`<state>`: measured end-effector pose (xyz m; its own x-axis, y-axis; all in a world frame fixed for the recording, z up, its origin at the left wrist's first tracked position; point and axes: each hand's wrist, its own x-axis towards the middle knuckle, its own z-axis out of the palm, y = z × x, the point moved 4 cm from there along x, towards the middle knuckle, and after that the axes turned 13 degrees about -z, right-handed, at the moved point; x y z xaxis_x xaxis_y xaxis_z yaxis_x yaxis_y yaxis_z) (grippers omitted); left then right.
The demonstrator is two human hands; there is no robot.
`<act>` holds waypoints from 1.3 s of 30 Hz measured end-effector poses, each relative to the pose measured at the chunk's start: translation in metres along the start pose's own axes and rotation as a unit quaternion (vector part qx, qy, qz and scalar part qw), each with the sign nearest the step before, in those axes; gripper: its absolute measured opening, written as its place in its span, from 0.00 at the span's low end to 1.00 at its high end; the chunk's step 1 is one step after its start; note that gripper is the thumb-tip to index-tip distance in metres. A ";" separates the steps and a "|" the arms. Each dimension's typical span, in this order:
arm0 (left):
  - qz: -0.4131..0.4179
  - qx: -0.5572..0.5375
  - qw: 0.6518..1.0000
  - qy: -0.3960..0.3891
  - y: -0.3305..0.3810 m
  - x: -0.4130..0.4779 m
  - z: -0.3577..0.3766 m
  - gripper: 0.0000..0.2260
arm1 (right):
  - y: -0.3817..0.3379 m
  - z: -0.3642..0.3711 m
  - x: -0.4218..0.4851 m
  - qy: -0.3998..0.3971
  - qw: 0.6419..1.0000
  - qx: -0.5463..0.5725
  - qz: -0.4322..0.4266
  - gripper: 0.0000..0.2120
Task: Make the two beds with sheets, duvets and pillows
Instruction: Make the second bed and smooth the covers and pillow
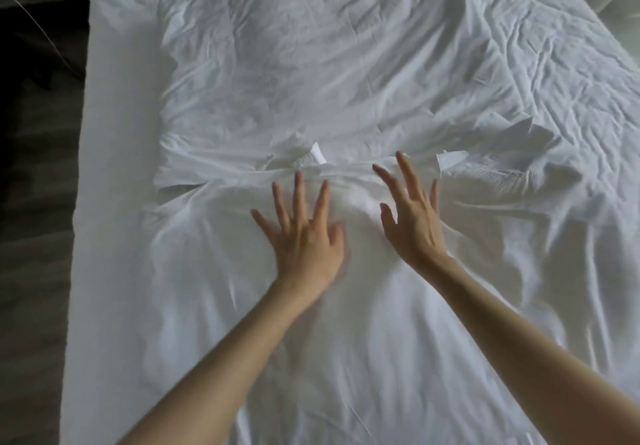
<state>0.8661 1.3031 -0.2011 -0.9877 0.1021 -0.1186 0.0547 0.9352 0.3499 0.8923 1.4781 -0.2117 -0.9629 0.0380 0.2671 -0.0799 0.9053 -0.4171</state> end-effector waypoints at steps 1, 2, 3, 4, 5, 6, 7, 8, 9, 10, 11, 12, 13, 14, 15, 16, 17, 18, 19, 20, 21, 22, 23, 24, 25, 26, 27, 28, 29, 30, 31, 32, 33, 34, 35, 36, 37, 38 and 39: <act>0.002 0.023 1.000 -0.014 0.008 -0.003 0.013 0.28 | 0.007 -0.003 -0.004 -0.039 0.997 -0.059 -0.010 0.32; -0.013 0.035 0.999 -0.021 0.013 -0.004 0.023 0.28 | 0.017 -0.006 -0.008 -0.082 0.991 -0.104 -0.004 0.31; -0.033 0.044 0.998 -0.025 0.014 -0.004 0.033 0.28 | 0.030 -0.009 -0.012 -0.123 0.983 -0.132 0.013 0.31; -0.051 0.054 0.997 -0.026 0.013 -0.003 0.042 0.28 | 0.046 -0.012 -0.015 -0.158 0.975 -0.151 0.036 0.32; -0.062 0.065 0.996 -0.023 0.011 -0.002 0.050 0.28 | 0.063 -0.014 -0.018 -0.187 0.967 -0.165 0.057 0.33; -0.068 0.076 0.995 -0.023 0.009 -0.001 0.058 0.29 | 0.080 -0.017 -0.021 -0.213 0.958 -0.177 0.074 0.34; -0.071 0.086 0.993 -0.022 0.007 -0.001 0.064 0.29 | 0.097 -0.018 -0.023 -0.233 0.949 -0.190 0.088 0.34; -0.072 0.097 0.992 -0.023 0.004 -0.001 0.071 0.29 | 0.113 -0.020 -0.024 -0.247 0.942 -0.204 0.103 0.33; -0.071 0.109 0.991 -0.025 0.002 -0.001 0.077 0.29 | 0.129 -0.022 -0.024 -0.252 0.936 -0.213 0.122 0.33; -0.070 0.120 0.990 -0.028 -0.001 0.000 0.084 0.29 | 0.144 -0.024 -0.024 -0.245 0.934 -0.214 0.147 0.33; -0.071 0.127 0.989 -0.031 -0.004 0.002 0.091 0.29 | 0.158 -0.027 -0.021 -0.230 0.934 -0.210 0.177 0.34; -0.073 0.131 0.988 -0.035 -0.006 0.006 0.098 0.30 | 0.171 -0.027 -0.018 -0.220 0.932 -0.201 0.206 0.35; -0.078 0.135 0.987 -0.036 -0.008 0.010 0.103 0.30 | 0.183 -0.026 -0.014 -0.222 0.929 -0.188 0.229 0.37; -0.084 0.140 0.986 -0.038 -0.009 0.014 0.108 0.30 | 0.194 -0.022 -0.011 -0.237 0.925 -0.171 0.243 0.38; -0.090 0.145 0.984 -0.043 -0.009 0.018 0.111 0.31 | 0.203 -0.016 -0.009 -0.255 0.921 -0.152 0.252 0.40; -0.092 0.149 0.983 -0.049 -0.008 0.024 0.115 0.31 | 0.212 -0.011 -0.007 -0.271 0.918 -0.133 0.257 0.41; -0.092 0.154 0.982 -0.051 -0.008 0.028 0.118 0.31 | 0.218 -0.006 -0.006 -0.282 0.916 -0.118 0.260 0.42; -0.092 0.158 0.982 -0.051 -0.007 0.031 0.119 0.30 | 0.223 -0.002 -0.005 -0.290 0.914 -0.105 0.264 0.43; -0.093 0.160 0.981 -0.054 -0.006 0.033 0.119 0.29 | 0.227 0.000 -0.003 -0.294 0.913 -0.094 0.269 0.43; -0.097 0.160 0.980 -0.060 -0.005 0.033 0.119 0.29 | 0.229 0.000 -0.002 -0.291 0.913 -0.081 0.274 0.42; -0.103 0.161 0.979 -0.068 -0.004 0.033 0.118 0.30 | 0.226 -0.004 -0.001 -0.271 0.920 -0.069 0.273 0.40; -0.107 0.164 0.978 -0.079 -0.003 0.033 0.117 0.30 | 0.219 -0.009 -0.001 -0.227 0.937 -0.058 0.258 0.36; -0.112 0.168 0.975 -0.089 -0.001 0.033 0.115 0.30 | 0.205 -0.016 -0.001 -0.157 0.960 -0.046 0.227 0.33; -0.115 0.172 0.973 -0.100 0.000 0.033 0.113 0.30 | 0.185 -0.024 -0.003 -0.084 0.978 -0.034 0.186 0.30; -0.120 0.174 0.971 -0.110 0.002 0.033 0.109 0.30 | 0.161 -0.026 -0.008 -0.041 0.989 -0.020 0.138 0.26; -0.128 0.176 0.969 -0.119 0.004 0.034 0.106 0.30 | 0.133 -0.023 -0.016 -0.050 0.995 -0.003 0.084 0.23; -0.135 0.176 0.967 -0.126 0.005 0.033 0.103 0.30 | 0.104 -0.015 -0.027 -0.100 0.994 0.015 0.031 0.21; -0.140 0.175 0.966 -0.130 0.007 0.032 0.099 0.29 | 0.082 -0.003 -0.039 -0.166 0.986 0.024 -0.011 0.21; -0.141 0.172 0.966 -0.131 0.009 0.031 0.097 0.29 | 0.071 0.006 -0.048 -0.218 0.975 0.013 -0.035 0.21; -0.142 0.170 0.967 -0.129 0.010 0.030 0.096 0.28 | 0.074 0.012 -0.050 -0.245 0.968 -0.019 -0.046 0.22; -0.143 0.169 0.967 -0.125 0.010 0.029 0.095 0.28 | 0.088 0.015 -0.045 -0.254 0.964 -0.062 -0.046 0.23; -0.145 0.170 0.967 -0.123 0.009 0.030 0.095 0.28 | 0.110 0.017 -0.036 -0.256 0.961 -0.104 -0.025 0.25; -0.148 0.171 0.966 -0.124 0.008 0.031 0.095 0.28 | 0.136 0.015 -0.025 -0.259 0.956 -0.137 0.020 0.28; -0.152 0.173 0.965 -0.128 0.008 0.032 0.095 0.28 | 0.165 0.009 -0.017 -0.259 0.948 -0.160 0.090 0.30; -0.157 0.173 0.964 -0.130 0.008 0.033 0.096 0.28 | 0.192 -0.001 -0.010 -0.257 0.936 -0.169 0.170 0.32; -0.164 0.172 0.962 -0.132 0.009 0.035 0.097 0.28 | 0.213 -0.010 -0.005 -0.257 0.923 -0.165 0.235 0.34; -0.172 0.174 0.960 -0.137 0.012 0.037 0.097 0.28 | 0.225 -0.017 -0.001 -0.263 0.913 -0.154 0.272 0.35; -0.184 0.175 0.956 -0.146 0.015 0.040 0.098 0.28 | 0.226 -0.021 0.002 -0.267 0.912 -0.142 0.276 0.34; -0.199 0.173 0.952 -0.157 0.019 0.042 0.097 0.28 | 0.218 -0.022 0.005 -0.263 0.923 -0.133 0.250 0.32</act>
<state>0.8404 1.3579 -0.2901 -0.8509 -0.2377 -0.4684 -0.2152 0.9712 -0.1020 0.8759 1.6849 -0.2817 -0.8601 0.3316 -0.3876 0.4064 0.9047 -0.1278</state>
